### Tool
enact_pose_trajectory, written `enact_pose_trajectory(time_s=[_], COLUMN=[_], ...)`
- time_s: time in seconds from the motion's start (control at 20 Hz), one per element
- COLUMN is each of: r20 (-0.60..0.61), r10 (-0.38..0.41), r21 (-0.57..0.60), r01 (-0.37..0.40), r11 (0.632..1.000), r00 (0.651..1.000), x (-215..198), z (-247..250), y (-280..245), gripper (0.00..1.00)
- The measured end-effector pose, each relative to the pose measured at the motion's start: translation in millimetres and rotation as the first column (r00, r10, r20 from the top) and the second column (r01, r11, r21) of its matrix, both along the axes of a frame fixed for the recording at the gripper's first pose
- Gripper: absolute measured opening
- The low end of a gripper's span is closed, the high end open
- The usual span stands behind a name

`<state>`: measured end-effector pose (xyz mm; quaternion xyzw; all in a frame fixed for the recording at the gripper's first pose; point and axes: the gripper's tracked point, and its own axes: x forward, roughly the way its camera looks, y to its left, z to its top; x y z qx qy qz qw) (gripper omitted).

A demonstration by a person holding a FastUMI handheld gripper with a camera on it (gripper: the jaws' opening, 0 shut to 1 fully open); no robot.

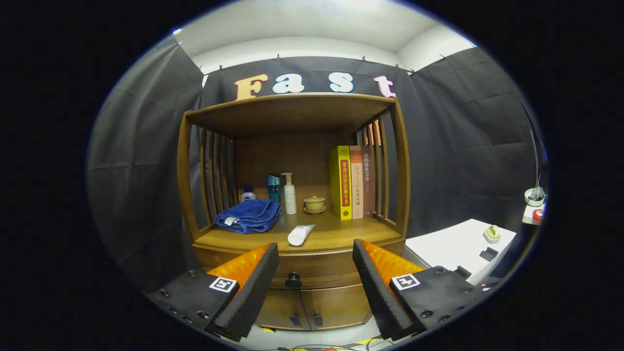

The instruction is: Pull open the drawer, take out the items inside it, and place them on the countertop above the cabinet.

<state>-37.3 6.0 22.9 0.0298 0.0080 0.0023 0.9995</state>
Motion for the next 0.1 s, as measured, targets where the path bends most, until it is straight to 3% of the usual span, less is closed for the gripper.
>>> enact_pose_trajectory(time_s=[0.1], r20=[0.0], r10=[-0.003], r21=[-0.001], r01=[0.003], r11=[1.0], r00=[1.0], x=[1.1], z=[0.2], y=[-1.2], gripper=[1.0])
